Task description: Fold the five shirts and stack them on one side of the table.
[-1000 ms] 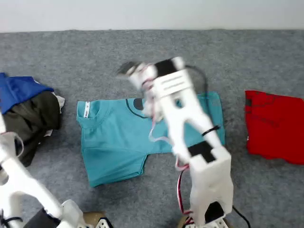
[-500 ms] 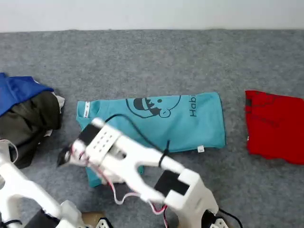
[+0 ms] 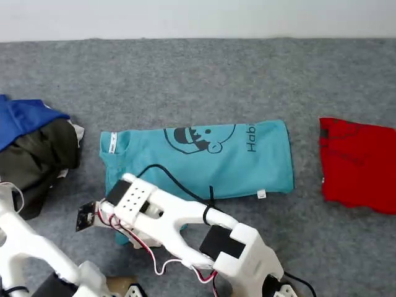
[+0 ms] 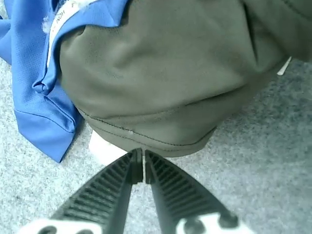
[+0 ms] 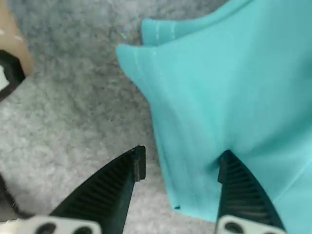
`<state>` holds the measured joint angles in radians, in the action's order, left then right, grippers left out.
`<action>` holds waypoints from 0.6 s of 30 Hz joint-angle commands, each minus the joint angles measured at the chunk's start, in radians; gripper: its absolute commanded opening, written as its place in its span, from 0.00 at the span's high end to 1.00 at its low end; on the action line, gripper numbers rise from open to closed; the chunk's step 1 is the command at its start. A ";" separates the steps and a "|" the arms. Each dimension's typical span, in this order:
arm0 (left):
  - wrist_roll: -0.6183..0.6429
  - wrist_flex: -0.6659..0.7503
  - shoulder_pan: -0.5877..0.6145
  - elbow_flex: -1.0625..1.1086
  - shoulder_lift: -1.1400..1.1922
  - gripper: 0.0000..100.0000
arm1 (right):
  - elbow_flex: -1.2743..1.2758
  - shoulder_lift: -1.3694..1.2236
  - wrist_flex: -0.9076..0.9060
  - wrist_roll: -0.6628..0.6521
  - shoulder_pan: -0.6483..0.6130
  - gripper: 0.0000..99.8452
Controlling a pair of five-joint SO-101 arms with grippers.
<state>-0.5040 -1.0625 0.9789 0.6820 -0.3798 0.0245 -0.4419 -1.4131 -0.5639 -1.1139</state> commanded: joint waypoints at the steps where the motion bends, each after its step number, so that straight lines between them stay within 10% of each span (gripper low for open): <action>1: -0.012 -0.011 0.006 -0.005 -0.040 0.98 | 0.048 0.058 0.102 0.002 -0.004 0.75; 18: -0.061 -0.008 0.087 -0.008 -0.040 0.98 | 0.094 0.027 0.292 -0.005 0.045 0.95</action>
<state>-0.5531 -1.0625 1.0633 0.6820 -0.3798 0.1243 -0.3974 -1.1492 -0.5639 -1.0618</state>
